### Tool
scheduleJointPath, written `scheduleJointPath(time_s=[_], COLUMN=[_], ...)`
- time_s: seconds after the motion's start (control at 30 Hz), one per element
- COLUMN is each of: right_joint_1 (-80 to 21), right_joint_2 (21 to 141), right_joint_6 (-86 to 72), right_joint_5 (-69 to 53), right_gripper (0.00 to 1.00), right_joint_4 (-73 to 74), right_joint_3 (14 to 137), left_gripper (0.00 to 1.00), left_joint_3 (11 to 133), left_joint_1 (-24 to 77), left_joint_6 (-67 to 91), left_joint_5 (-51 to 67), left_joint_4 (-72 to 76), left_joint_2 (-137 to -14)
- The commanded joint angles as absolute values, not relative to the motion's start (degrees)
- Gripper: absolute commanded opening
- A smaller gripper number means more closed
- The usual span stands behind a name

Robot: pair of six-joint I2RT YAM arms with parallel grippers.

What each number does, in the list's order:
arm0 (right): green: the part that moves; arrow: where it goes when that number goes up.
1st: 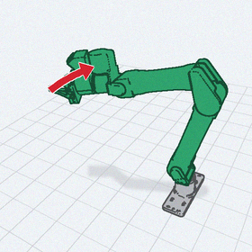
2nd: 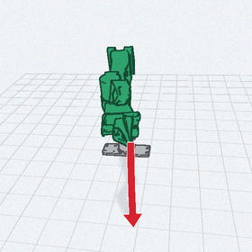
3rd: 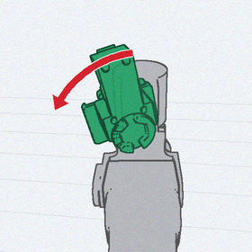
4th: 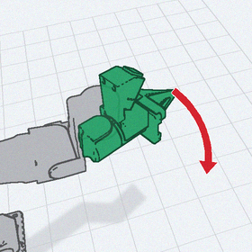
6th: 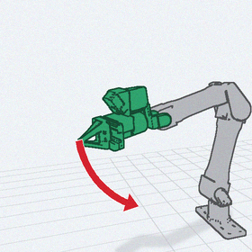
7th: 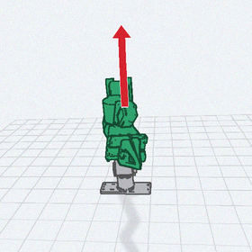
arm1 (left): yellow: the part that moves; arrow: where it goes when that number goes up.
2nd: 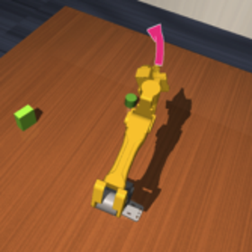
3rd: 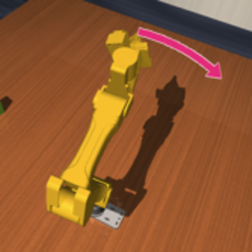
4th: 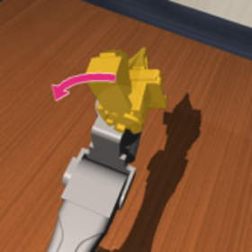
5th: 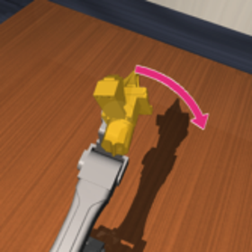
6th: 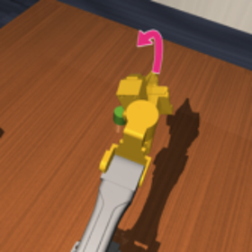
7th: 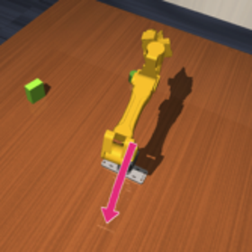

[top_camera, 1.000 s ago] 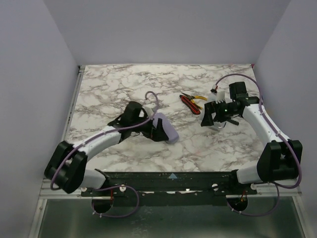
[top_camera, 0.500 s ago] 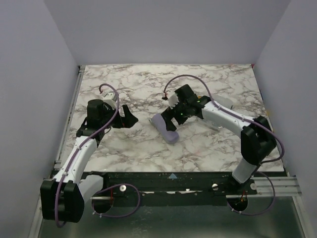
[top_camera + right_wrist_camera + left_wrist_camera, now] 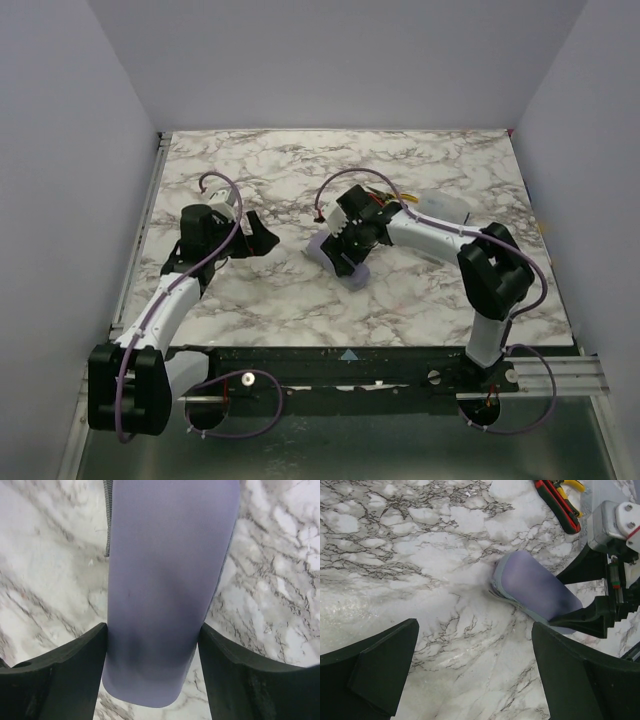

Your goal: Open the umbrella

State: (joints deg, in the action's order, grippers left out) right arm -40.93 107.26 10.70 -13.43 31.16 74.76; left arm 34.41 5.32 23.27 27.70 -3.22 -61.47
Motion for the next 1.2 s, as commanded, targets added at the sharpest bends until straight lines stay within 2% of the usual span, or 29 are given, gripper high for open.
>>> scheduleJointPath(time_s=[0.0,0.27,0.37,0.53,0.8,1.17], right_joint_1=[-40.90,-34.80,-32.80,-32.07,-32.07,-32.07], right_joint_2=[102.85,98.09,97.20,93.77,89.56,88.69], right_joint_6=[24.39,44.41,50.60,57.67,60.44,58.62], right_joint_5=[-17.94,-25.30,-26.39,-25.66,-23.62,-24.46], right_gripper=[0.69,0.66,0.63,0.61,0.59,0.58], right_joint_4=[39.18,51.60,54.82,54.58,51.41,50.00], right_joint_3=[67.85,62.13,60.54,55.32,50.21,49.01], left_gripper=[0.94,0.88,0.80,0.64,0.36,0.36], left_joint_3=[30.81,22.58,18.06,10.76,14.19,17.26], left_joint_1=[5.61,17.00,24.81,32.08,41.89,49.13], left_joint_6=[20.27,11.58,9.55,7.20,-2.47,-6.19], left_joint_5=[33.54,33.40,28.08,23.93,26.81,28.12], left_joint_4=[7.06,15.95,20.04,30.16,39.57,49.63], left_joint_2=[-61.87,-55.36,-52.25,-51.51,-66.16,-80.70])
